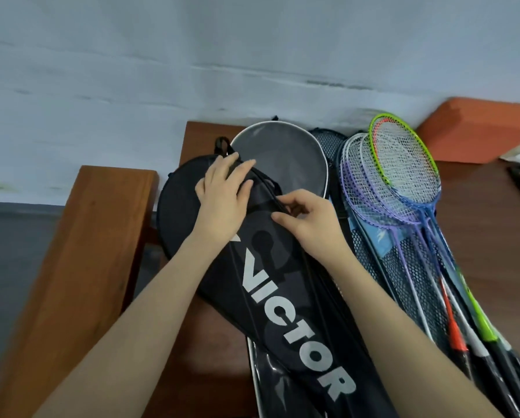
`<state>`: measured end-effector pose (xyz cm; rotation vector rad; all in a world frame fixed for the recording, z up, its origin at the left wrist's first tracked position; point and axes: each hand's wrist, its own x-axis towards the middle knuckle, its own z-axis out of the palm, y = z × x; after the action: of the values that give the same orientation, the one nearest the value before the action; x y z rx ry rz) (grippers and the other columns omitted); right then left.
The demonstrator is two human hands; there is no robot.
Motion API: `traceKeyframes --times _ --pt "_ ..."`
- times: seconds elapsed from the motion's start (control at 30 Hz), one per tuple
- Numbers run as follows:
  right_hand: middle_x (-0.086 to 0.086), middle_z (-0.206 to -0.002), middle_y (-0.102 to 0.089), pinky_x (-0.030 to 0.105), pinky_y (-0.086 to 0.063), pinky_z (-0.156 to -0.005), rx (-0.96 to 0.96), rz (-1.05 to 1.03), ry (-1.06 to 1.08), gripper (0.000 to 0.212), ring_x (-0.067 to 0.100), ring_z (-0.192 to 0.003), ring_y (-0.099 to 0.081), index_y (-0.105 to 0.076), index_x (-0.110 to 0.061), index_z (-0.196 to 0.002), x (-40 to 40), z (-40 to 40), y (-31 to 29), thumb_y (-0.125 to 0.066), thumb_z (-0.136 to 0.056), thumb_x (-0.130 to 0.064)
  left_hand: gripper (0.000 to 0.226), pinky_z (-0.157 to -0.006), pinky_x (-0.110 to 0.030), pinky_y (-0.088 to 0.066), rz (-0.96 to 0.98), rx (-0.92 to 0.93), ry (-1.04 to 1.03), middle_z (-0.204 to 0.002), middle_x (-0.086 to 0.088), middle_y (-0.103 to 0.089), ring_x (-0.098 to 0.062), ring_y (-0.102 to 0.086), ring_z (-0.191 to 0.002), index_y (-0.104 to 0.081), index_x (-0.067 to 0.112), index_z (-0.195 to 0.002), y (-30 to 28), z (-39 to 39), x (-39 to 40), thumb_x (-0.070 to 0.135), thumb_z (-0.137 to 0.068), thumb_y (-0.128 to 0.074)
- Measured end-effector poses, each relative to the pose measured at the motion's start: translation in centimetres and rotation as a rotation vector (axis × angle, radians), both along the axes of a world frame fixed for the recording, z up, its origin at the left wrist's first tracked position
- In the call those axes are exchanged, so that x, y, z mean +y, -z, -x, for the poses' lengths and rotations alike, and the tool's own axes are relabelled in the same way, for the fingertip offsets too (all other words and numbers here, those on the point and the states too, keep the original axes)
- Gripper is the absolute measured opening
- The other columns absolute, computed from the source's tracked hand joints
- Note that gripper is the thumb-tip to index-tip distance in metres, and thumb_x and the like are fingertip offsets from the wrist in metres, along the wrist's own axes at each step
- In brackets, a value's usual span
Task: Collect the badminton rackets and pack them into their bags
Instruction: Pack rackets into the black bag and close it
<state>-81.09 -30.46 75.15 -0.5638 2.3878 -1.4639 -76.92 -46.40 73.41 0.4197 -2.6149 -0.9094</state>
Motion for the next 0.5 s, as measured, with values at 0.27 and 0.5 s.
traceKeyframes --times 0.27,0.5 --pt "0.005 -0.079 -0.066 0.02 -0.046 -0.07 0.094 0.065 -0.151 0.015 0.019 -0.072 -0.059 -0.072 -0.013 -0.087 0.8 -1.9 -3.1 -0.075 -0.074 -0.005 0.03 -0.108 -0.054 -0.014 0.071 -0.129 0.112 -0.138 0.009 -0.043 -0.021 -0.018 -0.139 -0.052 0.031 -0.124 -3.2 -0.7 -2.3 0.029 -0.095 -0.047" --pt "0.008 -0.08 -0.065 0.03 -0.048 -0.074 0.101 0.127 -0.216 0.024 0.024 -0.075 -0.061 -0.073 -0.021 -0.094 1.2 -3.6 -3.8 -0.073 -0.077 -0.004 0.013 -0.094 -0.051 -0.036 -0.006 -0.007 0.175 -0.111 0.004 -0.054 -0.025 -0.045 -0.113 -0.064 0.024 -0.1 -4.4 -1.6 -2.9 0.024 -0.089 -0.056"
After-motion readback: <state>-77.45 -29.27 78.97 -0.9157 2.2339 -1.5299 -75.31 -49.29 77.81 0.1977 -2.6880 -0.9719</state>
